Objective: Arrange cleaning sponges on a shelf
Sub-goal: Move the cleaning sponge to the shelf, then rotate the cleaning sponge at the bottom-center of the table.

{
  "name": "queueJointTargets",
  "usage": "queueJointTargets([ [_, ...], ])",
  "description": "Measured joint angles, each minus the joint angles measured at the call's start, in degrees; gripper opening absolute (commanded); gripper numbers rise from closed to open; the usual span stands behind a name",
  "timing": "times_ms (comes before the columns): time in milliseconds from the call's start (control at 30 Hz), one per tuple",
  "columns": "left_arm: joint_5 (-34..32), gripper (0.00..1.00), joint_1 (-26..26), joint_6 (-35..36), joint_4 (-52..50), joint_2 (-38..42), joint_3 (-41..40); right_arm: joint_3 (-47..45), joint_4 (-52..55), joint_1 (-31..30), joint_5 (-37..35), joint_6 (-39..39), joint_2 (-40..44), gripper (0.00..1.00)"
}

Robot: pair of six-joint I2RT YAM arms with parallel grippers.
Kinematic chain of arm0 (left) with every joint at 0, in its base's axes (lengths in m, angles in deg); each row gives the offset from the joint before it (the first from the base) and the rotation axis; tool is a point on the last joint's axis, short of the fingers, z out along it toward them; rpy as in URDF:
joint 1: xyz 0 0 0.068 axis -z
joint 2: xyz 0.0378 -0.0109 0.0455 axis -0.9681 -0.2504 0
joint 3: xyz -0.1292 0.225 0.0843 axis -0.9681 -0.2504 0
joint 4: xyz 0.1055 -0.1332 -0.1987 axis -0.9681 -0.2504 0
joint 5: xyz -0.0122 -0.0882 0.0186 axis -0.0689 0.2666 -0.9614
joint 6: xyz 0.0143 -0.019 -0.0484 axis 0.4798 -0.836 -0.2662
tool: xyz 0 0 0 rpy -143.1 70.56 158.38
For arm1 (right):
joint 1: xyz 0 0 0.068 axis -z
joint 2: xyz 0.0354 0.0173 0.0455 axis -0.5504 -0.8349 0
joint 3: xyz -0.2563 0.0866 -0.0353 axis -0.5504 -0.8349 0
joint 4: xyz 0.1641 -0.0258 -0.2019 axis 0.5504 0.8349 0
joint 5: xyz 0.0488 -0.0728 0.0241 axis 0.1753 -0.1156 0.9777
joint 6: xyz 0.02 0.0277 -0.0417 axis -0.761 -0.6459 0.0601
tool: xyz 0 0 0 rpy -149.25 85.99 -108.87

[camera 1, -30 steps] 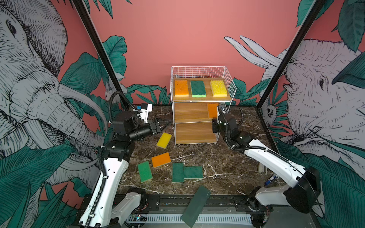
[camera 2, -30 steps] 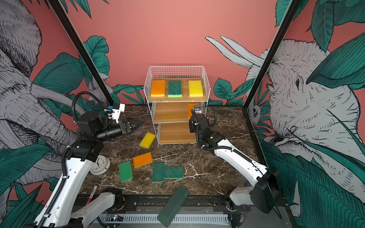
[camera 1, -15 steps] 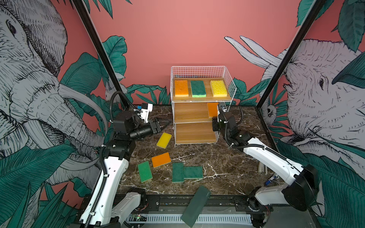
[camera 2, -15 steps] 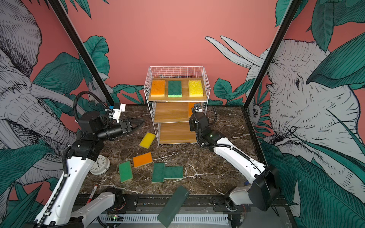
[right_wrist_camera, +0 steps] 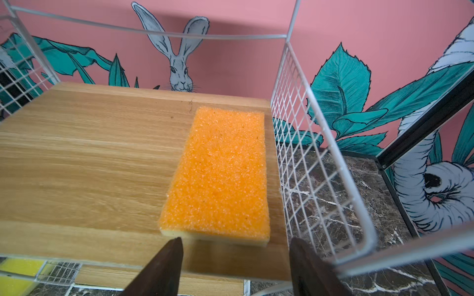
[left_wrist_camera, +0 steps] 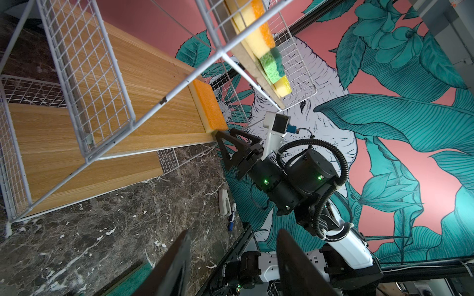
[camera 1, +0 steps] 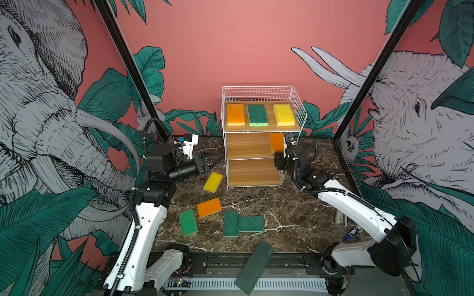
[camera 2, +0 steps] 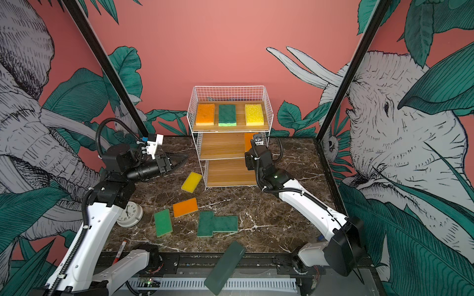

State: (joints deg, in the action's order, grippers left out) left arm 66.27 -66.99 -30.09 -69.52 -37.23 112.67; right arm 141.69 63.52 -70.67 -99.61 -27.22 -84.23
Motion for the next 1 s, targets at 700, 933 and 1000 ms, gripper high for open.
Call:
queueJointTargets([
  [700, -13.0, 0.59, 0.0, 15.7, -20.8, -3.0, 1.1, -6.3, 17.4, -5.6, -2.4, -15.3, 14.8, 0.83],
  [933, -21.0, 0.6, 0.0, 16.9, -25.6, -2.8, -6.5, -13.1, 21.1, -5.9, 4.5, -20.8, 16.4, 0.83],
  [1000, -21.4, 0.6, 0.0, 15.6, -25.6, -2.9, -10.4, -14.4, 21.4, -6.0, 6.5, -21.8, 16.4, 0.83],
])
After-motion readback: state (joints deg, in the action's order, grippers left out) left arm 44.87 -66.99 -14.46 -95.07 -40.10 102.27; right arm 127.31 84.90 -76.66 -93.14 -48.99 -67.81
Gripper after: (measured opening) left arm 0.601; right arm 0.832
